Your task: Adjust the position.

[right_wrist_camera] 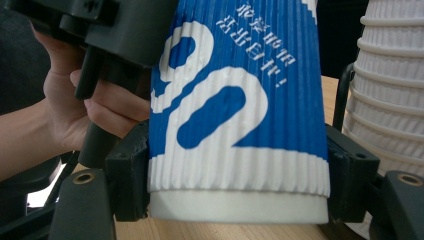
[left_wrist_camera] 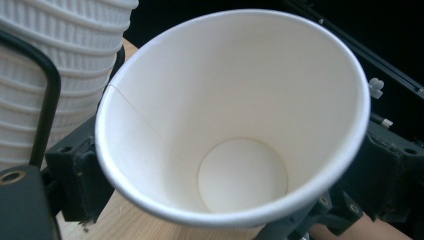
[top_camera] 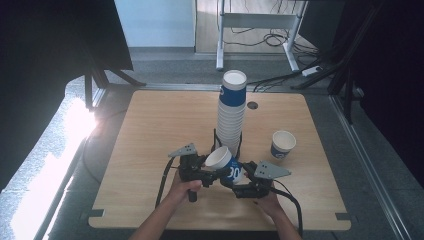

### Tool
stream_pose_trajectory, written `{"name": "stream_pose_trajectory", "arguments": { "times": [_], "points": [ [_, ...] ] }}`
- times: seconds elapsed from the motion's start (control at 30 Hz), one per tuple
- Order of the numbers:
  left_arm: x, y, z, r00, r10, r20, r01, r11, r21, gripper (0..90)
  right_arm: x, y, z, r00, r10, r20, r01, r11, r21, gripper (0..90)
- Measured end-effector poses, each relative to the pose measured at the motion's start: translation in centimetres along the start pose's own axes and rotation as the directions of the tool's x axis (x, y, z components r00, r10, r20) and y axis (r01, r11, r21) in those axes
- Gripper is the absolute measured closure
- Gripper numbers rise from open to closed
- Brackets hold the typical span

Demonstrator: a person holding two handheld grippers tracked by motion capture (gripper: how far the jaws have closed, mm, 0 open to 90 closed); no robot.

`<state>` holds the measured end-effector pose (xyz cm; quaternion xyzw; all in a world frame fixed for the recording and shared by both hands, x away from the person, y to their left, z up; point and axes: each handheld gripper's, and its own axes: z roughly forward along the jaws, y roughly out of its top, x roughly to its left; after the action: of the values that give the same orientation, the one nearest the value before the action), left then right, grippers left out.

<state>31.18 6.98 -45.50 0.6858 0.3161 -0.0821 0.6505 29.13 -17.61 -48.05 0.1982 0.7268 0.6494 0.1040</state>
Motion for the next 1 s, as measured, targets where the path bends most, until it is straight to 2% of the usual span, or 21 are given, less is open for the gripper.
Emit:
{"name": "stream_pose_trajectory", "arguments": {
  "times": [0.1,0.3,0.6,0.8,1.0],
  "points": [
    [0.2,-0.1,0.1,0.9998,-0.012,0.019,0.012,0.9998,-0.017,15.3,0.1,0.0,0.1,1.0,-0.003,0.001,0.003,1.0,0.003,28.3],
    [0.1,-0.4,0.1,0.9996,0.026,0.009,-0.026,0.9991,-0.034,19.1,0.0,0.0,0.2,1.0,-0.004,0.001,0.004,1.0,0.016,28.0],
    [-0.4,-0.3,0.0,0.9965,0.082,-0.013,-0.083,0.9964,-0.02,20.3,0.1,0.1,0.3,1.0,-0.002,-0.002,0.002,0.999,0.038,27.1],
    [-1.2,0.2,-0.3,0.9852,0.16,-0.061,-0.16,0.9871,0.0,20.5,0.0,0.4,0.1,0.9999,-0.001,0.013,0.0,0.998,0.058,22.4],
    [-1.7,0.9,-0.8,0.9665,0.236,-0.101,-0.233,0.9715,0.046,20.5,0.0,0.9,-0.5,0.9995,-0.015,0.028,0.012,0.997,0.08,18.6]
  ]
}}
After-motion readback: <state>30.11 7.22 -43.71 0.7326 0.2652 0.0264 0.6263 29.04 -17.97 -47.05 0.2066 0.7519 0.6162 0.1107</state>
